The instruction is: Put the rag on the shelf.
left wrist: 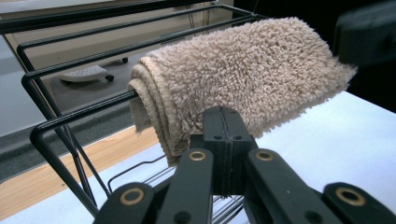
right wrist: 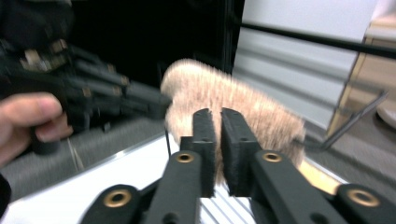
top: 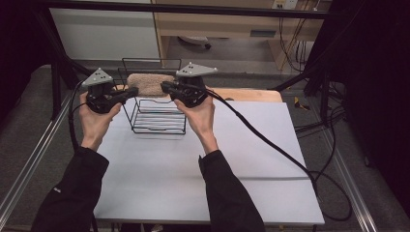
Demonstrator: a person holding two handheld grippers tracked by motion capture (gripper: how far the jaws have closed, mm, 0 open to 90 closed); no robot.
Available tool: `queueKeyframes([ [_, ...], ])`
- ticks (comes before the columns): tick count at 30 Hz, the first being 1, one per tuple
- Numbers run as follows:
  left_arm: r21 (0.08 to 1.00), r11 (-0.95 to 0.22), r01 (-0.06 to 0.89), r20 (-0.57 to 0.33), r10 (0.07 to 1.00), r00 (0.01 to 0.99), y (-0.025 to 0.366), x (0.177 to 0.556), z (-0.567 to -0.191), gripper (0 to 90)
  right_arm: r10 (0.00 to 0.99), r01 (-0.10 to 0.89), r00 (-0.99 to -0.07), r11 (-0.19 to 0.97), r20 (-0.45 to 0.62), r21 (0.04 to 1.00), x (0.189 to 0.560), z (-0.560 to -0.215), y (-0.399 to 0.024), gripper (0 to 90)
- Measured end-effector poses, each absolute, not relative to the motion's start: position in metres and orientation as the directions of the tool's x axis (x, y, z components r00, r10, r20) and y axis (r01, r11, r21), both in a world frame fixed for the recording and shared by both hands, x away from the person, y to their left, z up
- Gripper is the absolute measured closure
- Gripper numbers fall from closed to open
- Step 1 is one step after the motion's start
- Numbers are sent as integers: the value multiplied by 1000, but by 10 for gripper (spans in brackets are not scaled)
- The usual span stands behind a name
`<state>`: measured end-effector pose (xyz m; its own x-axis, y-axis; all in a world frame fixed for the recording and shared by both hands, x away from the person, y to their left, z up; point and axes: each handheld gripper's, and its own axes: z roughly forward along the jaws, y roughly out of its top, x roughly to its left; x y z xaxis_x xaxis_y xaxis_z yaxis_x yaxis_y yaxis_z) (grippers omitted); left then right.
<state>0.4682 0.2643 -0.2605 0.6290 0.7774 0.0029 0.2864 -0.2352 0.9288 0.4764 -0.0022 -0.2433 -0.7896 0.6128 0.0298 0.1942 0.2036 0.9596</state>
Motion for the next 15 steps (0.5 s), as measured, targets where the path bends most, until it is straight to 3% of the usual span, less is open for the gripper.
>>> queueKeyframes([
  [6,927,-242,288,9,780,625,265,470,-265,896,644,228,-765,261,7,938,481,-258,4,897],
  [15,930,-222,294,-7,786,618,268,475,-271,895,676,235,-736,254,1,938,491,-267,5,873],
])
